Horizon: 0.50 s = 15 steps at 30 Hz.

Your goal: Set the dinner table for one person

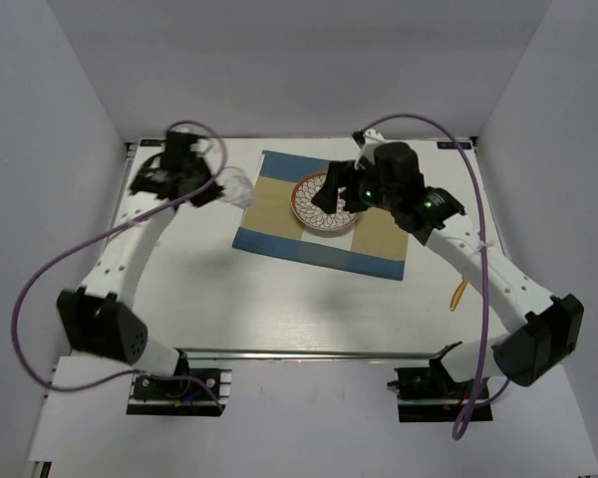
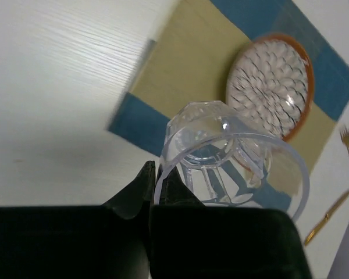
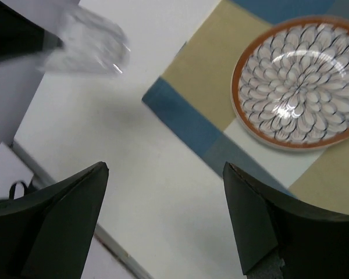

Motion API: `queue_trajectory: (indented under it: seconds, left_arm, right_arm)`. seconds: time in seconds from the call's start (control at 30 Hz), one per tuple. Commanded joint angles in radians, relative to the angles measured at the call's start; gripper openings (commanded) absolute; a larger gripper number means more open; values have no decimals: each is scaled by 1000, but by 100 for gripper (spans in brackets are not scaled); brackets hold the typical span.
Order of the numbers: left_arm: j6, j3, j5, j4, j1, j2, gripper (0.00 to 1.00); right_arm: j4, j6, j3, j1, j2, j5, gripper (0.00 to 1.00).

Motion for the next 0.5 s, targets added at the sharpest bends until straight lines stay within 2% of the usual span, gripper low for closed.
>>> queue_trajectory:
  seconds: [0.0,0.03,0.1,0.17,0.3,0.47]
  left_arm:
    - [-48,137,-126,-121,-229,172,0]
    - [-78,169,-154,-128,-302,238,0]
    - [-115,231,-192,-123,-351,271,0]
    - [-128,251,-189,-94,-404,297,0]
    - [-135,427,-209,-149,-482,403,0]
    - [-160,504,-240,-152,-555,460,0]
  right_arm:
    - [-88,-1,201,53,61,245,86]
    - [-126,2,235,62,77,277,89]
    - [-153,28,281,73,101,397,89]
    - [-144,37,249,74,84,472,89]
    - [-144,42,215,68,77,517,89]
    - [-130,50,174,71,65,528,89]
